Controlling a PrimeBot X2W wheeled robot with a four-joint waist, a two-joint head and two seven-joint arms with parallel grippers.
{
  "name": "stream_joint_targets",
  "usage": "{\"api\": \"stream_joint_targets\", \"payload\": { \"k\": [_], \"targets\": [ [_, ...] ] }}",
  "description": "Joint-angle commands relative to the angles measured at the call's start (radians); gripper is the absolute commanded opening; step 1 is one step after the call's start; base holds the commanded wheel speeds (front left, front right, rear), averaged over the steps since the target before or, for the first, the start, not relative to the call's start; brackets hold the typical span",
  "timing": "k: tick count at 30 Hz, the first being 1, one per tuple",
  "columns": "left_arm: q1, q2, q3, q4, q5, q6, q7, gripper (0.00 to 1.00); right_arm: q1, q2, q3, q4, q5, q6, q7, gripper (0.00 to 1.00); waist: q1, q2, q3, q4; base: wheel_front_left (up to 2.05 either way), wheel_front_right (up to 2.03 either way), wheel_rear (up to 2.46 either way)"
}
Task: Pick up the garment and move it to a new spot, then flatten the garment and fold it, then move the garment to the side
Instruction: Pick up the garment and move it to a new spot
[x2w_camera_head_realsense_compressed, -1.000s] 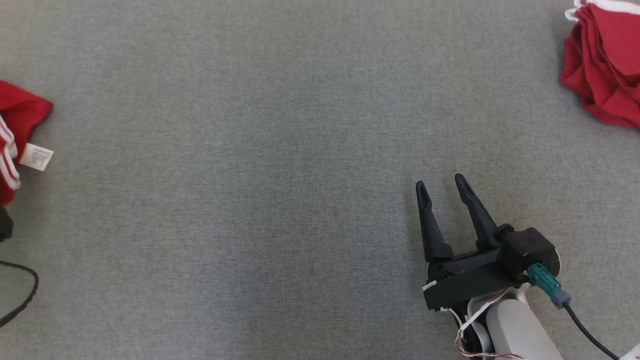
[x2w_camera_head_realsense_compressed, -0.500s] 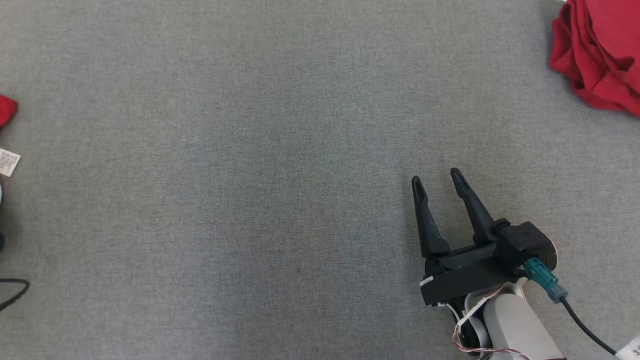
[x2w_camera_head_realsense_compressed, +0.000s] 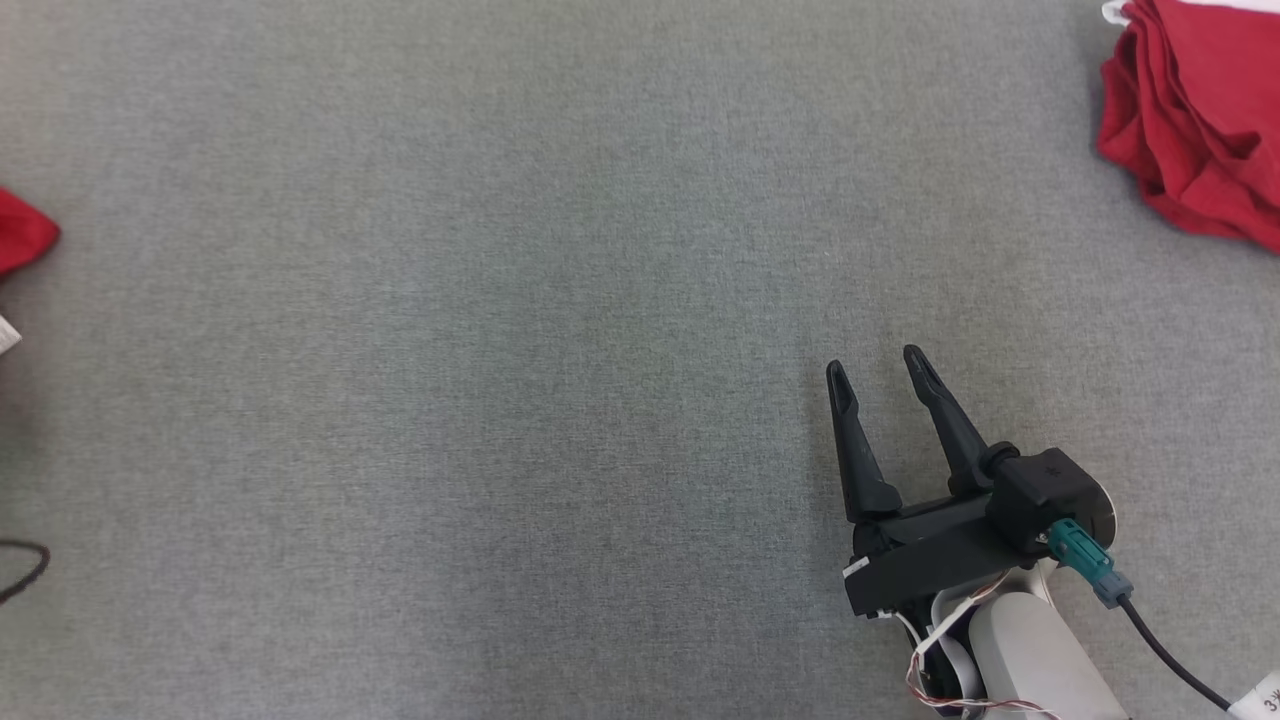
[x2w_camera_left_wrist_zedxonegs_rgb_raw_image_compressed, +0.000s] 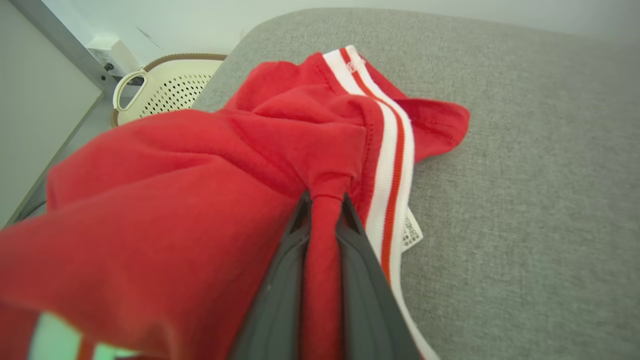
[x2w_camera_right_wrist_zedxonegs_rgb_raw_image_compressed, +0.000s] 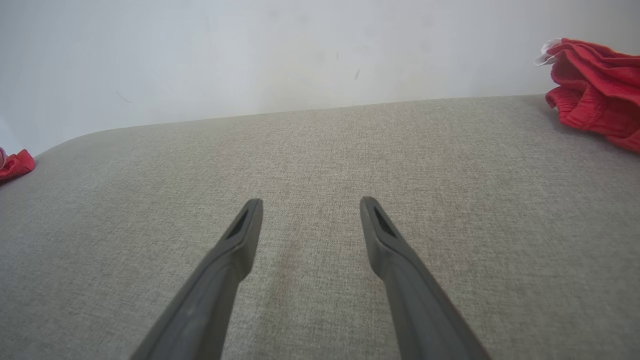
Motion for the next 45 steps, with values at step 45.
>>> {"api": "stream_joint_targets", "payload": {
  "k": [45],
  "targets": [
    [0.069, -0.218, -0.458, -1.082, -0.069, 0.042, 0.138, 0.0, 0.099, 0.016, -0.037, 0.008, 0.09, 0.0, 0.0, 1.0, 0.0001, 0.0, -0.232, -0.231, 0.0, 0.0, 0.0]
  ]
}}
